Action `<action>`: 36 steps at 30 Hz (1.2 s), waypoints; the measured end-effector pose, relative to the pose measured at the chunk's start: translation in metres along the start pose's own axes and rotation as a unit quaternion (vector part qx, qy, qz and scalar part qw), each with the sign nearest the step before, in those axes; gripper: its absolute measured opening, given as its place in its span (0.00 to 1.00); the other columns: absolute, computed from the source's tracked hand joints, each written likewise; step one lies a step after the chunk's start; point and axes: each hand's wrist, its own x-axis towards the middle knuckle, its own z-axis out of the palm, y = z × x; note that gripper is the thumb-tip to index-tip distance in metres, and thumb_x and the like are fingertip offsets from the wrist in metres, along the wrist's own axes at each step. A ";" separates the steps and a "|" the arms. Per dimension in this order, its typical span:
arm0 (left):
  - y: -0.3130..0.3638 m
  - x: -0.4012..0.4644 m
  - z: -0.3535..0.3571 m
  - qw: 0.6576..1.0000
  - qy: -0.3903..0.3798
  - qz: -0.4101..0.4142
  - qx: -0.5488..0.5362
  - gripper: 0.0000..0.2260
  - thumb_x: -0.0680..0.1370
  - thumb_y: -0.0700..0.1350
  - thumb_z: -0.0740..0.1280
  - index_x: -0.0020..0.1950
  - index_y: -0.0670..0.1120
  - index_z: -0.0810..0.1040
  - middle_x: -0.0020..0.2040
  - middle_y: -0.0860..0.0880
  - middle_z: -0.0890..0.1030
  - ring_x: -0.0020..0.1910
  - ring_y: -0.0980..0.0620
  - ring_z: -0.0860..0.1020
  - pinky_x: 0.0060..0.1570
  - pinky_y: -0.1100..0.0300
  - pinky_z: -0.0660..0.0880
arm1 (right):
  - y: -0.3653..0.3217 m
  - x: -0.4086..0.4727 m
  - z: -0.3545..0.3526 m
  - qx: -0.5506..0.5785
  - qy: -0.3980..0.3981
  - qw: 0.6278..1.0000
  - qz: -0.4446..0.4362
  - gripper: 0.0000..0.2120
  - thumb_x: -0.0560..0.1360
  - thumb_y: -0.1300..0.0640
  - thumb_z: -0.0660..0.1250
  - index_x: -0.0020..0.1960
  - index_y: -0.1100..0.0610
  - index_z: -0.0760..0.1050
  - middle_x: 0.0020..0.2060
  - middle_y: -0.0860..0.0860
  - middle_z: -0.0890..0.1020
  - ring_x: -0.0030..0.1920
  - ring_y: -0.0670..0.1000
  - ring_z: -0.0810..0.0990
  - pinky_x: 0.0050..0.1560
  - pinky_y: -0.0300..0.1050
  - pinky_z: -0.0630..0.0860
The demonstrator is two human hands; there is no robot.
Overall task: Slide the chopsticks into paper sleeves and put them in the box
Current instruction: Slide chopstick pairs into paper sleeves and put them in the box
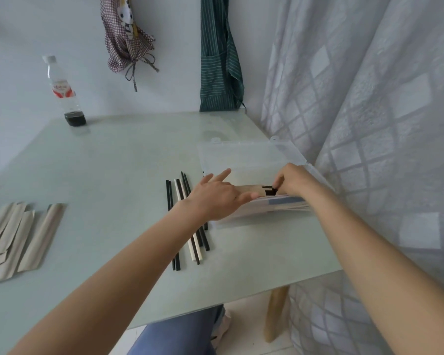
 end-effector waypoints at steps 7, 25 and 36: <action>-0.014 -0.017 -0.006 0.980 0.166 -0.017 -0.106 0.16 0.82 0.48 0.54 0.65 0.47 0.73 0.63 0.47 0.77 0.64 0.46 0.72 0.64 0.50 0.68 | -0.040 -0.027 0.012 0.052 0.103 0.988 -0.098 0.10 0.75 0.66 0.61 0.50 0.64 0.81 0.49 0.57 0.83 0.52 0.56 0.80 0.53 0.46 0.76; -0.100 -0.079 0.051 0.923 0.040 -0.329 -0.198 0.38 0.74 0.63 0.64 0.77 0.47 0.54 0.78 0.43 0.47 0.77 0.43 0.41 0.74 0.49 0.44 | -0.138 -0.087 0.128 -0.049 -0.062 0.978 -0.191 0.26 0.80 0.49 0.58 0.74 0.57 0.59 0.74 0.53 0.60 0.74 0.54 0.59 0.70 0.50 0.62; -0.105 -0.080 0.057 0.914 0.065 -0.327 -0.229 0.32 0.75 0.58 0.64 0.75 0.51 0.58 0.77 0.44 0.52 0.76 0.43 0.45 0.74 0.49 0.47 | -0.142 -0.083 0.135 -0.023 -0.092 0.983 -0.157 0.25 0.80 0.55 0.55 0.76 0.56 0.55 0.76 0.52 0.52 0.76 0.54 0.52 0.72 0.49 0.56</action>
